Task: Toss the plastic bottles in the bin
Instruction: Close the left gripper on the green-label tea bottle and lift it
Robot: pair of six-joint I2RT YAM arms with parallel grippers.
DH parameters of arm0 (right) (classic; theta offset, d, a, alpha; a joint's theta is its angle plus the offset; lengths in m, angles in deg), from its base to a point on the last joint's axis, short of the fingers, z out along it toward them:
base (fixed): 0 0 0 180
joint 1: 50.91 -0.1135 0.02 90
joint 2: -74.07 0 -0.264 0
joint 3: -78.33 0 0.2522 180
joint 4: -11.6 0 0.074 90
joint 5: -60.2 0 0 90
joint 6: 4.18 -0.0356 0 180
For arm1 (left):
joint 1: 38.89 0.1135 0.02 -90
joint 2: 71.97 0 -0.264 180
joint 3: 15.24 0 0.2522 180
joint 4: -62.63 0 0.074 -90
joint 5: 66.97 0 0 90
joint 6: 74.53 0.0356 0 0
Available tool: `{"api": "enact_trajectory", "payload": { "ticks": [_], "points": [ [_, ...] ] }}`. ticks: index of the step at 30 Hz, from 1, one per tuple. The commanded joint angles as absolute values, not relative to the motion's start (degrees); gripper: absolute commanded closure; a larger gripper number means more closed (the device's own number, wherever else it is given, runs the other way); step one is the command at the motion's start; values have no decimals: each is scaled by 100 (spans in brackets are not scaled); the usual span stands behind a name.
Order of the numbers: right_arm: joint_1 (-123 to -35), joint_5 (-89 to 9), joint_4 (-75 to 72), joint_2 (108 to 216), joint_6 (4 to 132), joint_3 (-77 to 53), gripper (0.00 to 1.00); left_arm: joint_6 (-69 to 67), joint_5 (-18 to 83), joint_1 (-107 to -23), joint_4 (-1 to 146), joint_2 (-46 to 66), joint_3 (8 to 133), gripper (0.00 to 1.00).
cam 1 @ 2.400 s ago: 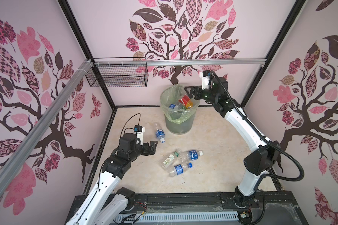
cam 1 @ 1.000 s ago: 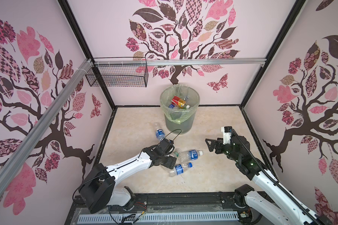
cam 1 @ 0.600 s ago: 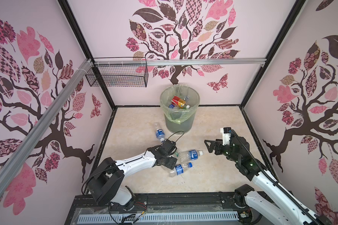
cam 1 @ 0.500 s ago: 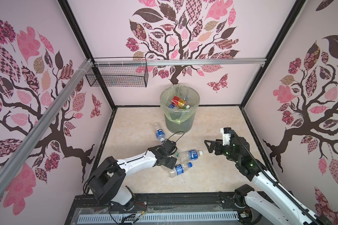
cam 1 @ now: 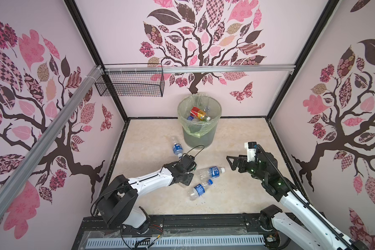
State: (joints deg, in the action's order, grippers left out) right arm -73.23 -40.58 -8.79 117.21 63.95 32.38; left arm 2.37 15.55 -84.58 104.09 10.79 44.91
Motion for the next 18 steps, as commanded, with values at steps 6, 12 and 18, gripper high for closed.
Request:
{"api": "enact_trajectory", "payload": {
  "ticks": [6, 12, 18],
  "points": [
    [-7332, -4220, -858, 11713, 6350, 3292, 3, 225, 939, -8473, 10635, 34, 4740, 49],
    [-7338, -4289, -840, 11766, 6317, 3345, 3, 184, 614, -8460, 10747, -1168, 4581, 49],
    [-7333, -4380, -796, 11756, 6253, 3358, 3, 162, 338, -8446, 10157, -2618, 3898, 49]
  ]
}}
